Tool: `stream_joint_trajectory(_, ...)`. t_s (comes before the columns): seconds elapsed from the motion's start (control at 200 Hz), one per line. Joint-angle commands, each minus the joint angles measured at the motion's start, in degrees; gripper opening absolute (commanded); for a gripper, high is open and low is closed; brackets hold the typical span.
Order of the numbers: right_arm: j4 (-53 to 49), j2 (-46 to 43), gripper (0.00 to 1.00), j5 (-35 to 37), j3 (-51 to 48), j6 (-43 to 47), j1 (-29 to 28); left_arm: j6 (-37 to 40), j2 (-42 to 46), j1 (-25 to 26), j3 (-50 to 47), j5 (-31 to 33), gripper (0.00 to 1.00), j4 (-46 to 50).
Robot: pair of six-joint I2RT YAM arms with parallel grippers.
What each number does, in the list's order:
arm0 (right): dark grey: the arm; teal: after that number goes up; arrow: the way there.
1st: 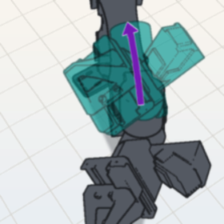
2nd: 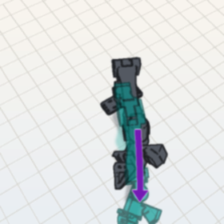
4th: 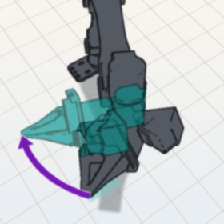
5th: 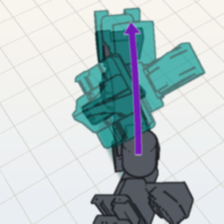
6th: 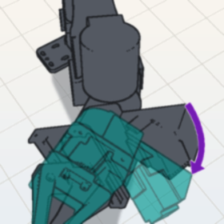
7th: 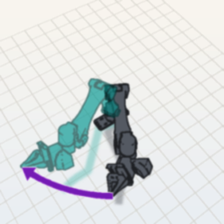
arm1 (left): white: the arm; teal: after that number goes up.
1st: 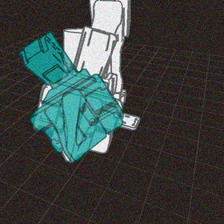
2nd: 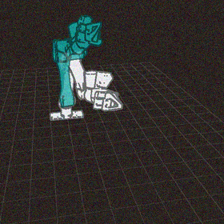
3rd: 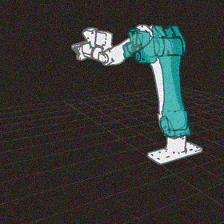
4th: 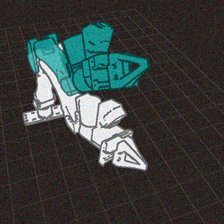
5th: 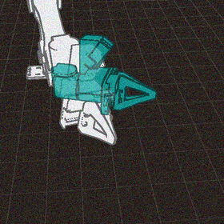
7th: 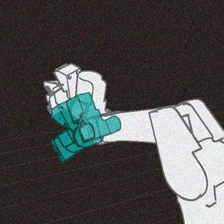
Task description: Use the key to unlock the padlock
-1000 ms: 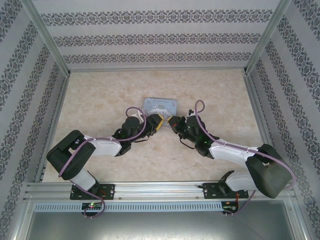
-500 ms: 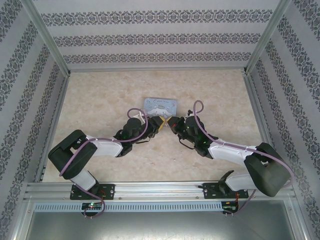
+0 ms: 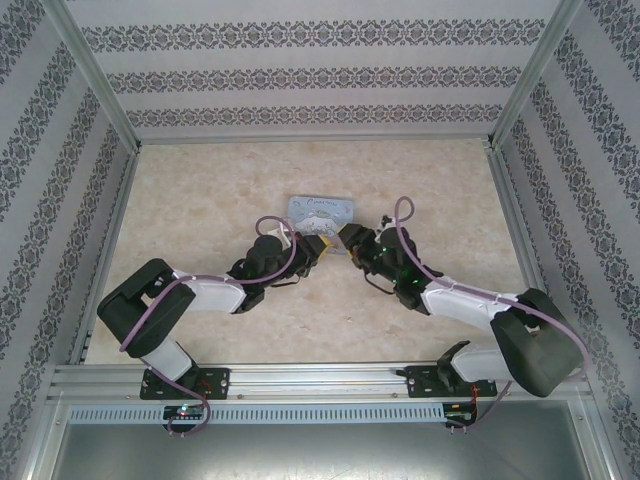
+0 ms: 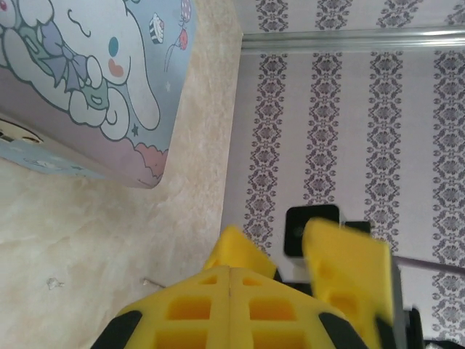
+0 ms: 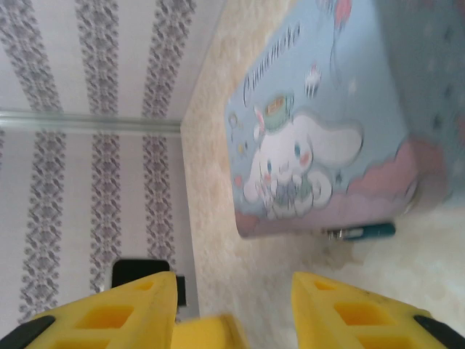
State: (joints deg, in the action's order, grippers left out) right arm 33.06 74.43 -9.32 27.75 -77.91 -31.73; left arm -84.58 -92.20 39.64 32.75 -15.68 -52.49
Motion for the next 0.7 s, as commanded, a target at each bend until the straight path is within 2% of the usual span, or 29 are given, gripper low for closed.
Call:
stream_joint_trajectory(0.0,-0.2,-3.0,0.49,-10.9,0.0,7.1,5.7,6.0,1.1,-2.8,3.1,-9.9,0.0,3.2)
stream_joint_trajectory(0.125,-0.1,-2.2,0.5,-24.0,2.3,13.5,11.0,11.2,1.9,-6.2,5.8,-19.1,0.0,7.6)
stream_joint_trajectory(0.265,3.9,0.1,0.46,-32.4,3.5,15.1,12.5,16.1,3.2,-9.9,8.3,-26.2,0.0,11.7)
stream_joint_trajectory(0.395,8.0,1.8,0.42,-34.0,3.9,13.9,11.9,18.2,3.5,-11.6,10.6,-30.7,0.0,13.3)
stream_joint_trajectory(0.699,15.8,6.4,0.36,-30.9,4.3,10.2,7.7,16.7,2.3,-11.9,11.6,-31.7,0.0,11.2)
